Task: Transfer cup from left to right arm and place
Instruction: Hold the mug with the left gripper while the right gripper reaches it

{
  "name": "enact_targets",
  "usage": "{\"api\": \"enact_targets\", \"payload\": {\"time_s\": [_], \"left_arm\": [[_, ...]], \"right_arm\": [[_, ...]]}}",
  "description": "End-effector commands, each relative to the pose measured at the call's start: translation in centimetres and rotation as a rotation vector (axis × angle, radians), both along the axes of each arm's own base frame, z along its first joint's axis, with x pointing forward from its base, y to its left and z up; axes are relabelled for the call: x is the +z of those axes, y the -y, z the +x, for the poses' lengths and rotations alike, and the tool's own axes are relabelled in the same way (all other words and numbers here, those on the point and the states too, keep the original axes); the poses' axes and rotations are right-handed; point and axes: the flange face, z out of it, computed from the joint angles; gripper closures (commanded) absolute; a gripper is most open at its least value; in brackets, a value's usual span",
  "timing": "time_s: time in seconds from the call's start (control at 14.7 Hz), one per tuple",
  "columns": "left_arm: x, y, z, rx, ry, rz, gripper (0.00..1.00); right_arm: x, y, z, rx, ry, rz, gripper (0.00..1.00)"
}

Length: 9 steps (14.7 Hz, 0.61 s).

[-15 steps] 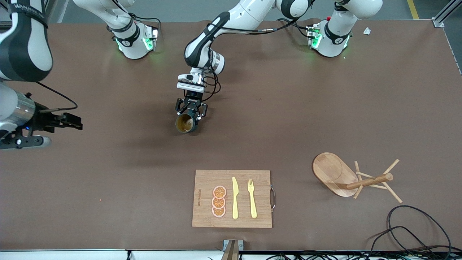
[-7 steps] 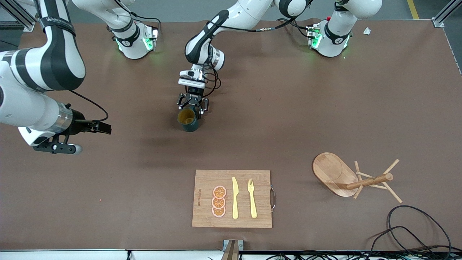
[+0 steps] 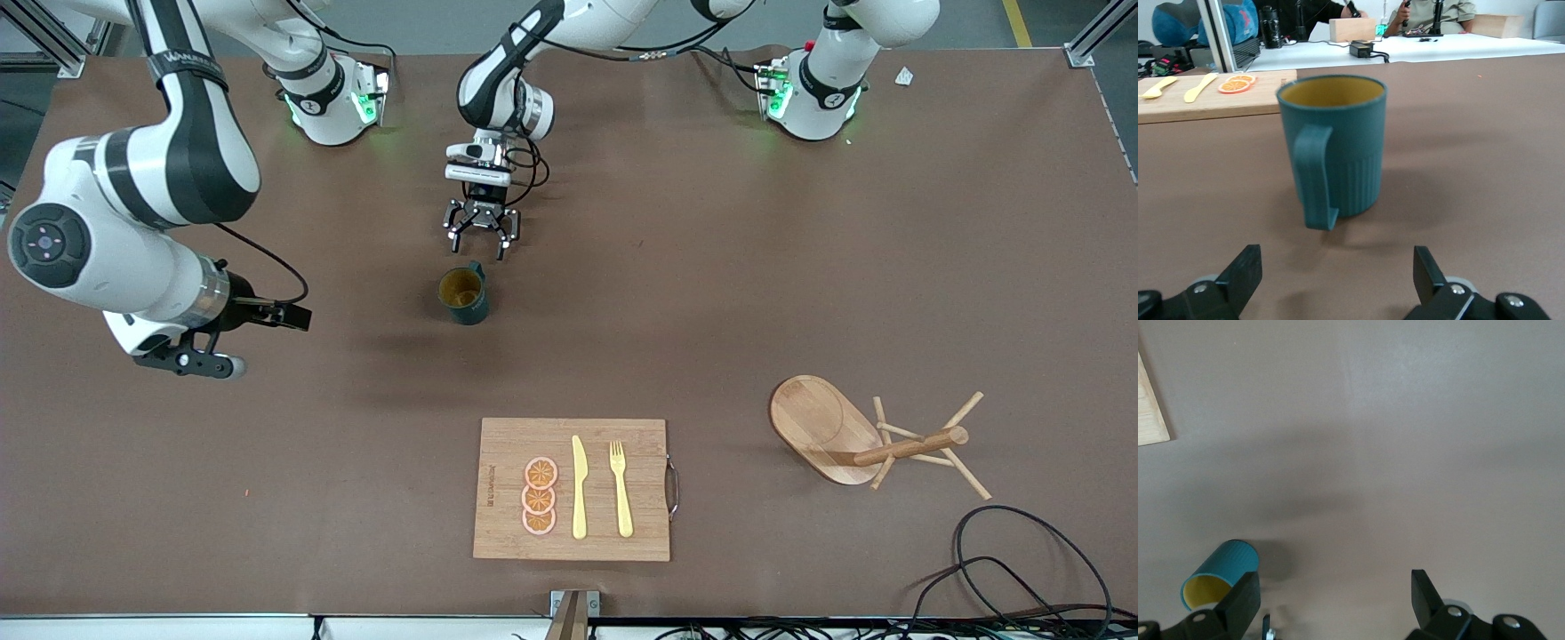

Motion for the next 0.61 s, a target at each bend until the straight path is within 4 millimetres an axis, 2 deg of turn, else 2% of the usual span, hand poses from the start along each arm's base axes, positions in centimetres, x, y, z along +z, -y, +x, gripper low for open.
{"api": "enact_targets", "payload": {"time_s": [0.0, 0.07, 0.2, 0.34, 0.48, 0.54], "left_arm": [[4.5, -0.7, -0.8, 0.073, -0.055, -0.038, 0.00], [5.7, -0.4, -1.0, 0.110, -0.066, -0.058, 0.00], [9.5, 0.1, -1.0, 0.178, -0.072, -0.092, 0.00], [13.3, 0.5, -0.8, 0.225, -0.104, -0.129, 0.01], [16.9, 0.2, 0.8, 0.268, -0.143, -0.127, 0.01], [19.0, -0.5, 3.1, 0.315, -0.155, -0.099, 0.01]], "right_arm": [[-1.1, -0.7, -1.1, -0.057, -0.011, 0.024, 0.00], [-1.9, -1.2, -1.4, -0.060, -0.010, 0.031, 0.00], [-3.8, -2.3, -2.4, -0.075, 0.005, 0.027, 0.00], [-4.8, -3.6, -3.0, -0.094, 0.008, 0.021, 0.00], [-5.5, -4.7, -3.4, -0.126, 0.012, 0.014, 0.00], [-5.9, -5.3, -3.7, -0.134, 0.017, 0.012, 0.00]]}}
